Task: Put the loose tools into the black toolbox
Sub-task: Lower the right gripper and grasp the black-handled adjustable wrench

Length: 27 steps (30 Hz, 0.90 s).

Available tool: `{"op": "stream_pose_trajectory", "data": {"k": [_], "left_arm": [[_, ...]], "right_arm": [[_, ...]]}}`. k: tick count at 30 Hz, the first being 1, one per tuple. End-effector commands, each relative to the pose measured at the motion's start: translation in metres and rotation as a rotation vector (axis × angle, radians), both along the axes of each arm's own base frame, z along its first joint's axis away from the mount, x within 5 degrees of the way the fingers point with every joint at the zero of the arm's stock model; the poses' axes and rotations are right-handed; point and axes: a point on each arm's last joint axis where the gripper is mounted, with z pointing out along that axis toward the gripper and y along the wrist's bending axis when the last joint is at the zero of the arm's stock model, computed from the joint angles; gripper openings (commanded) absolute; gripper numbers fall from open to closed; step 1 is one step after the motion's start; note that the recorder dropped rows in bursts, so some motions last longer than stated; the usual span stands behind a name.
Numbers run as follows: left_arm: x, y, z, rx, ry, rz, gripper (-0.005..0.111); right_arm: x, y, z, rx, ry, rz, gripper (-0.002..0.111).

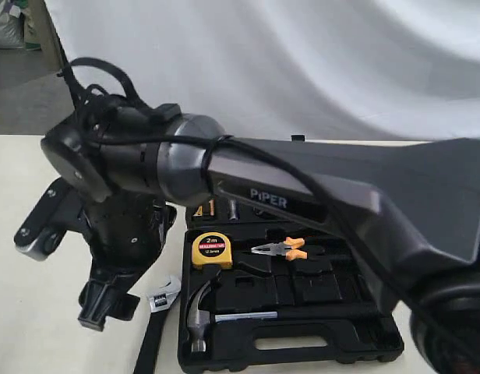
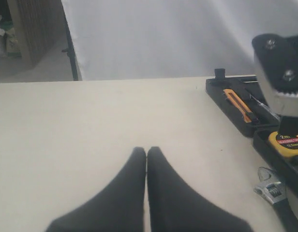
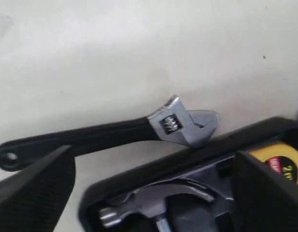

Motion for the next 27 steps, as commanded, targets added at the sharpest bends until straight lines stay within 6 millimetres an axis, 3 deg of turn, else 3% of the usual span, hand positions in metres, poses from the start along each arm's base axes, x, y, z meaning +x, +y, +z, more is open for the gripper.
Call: {"op": "stream_pose_trajectory", "data": {"k": [1, 5, 8, 16, 27], "left_arm": [[0.0, 0.0, -0.001, -0.012, 0.001, 0.005, 0.001], [0.0, 0.0, -0.001, -0.012, 0.001, 0.005, 0.001], [0.0, 0.0, -0.001, -0.012, 0.001, 0.005, 0.001], [0.0, 0.0, -0.001, -0.009, 0.001, 0.005, 0.001], [0.0, 0.0, -0.001, -0.009, 0.001, 0.005, 0.001]], "right_arm": [[-0.013, 0.0, -0.005, 0.057, 0.172, -0.07, 0.082], [-0.019, 0.001, -0.04, 0.048, 0.256, -0.15, 0.082], [-0.012, 0.0, -0.058, 0.046, 0.239, -0.27, 0.082], [-0.006, 0.002, -0.066, 0.075, 0.211, -0.362, 0.082], [0.003, -0.003, -0.099, 0.021, 0.228, -0.602, 0.082]]}}
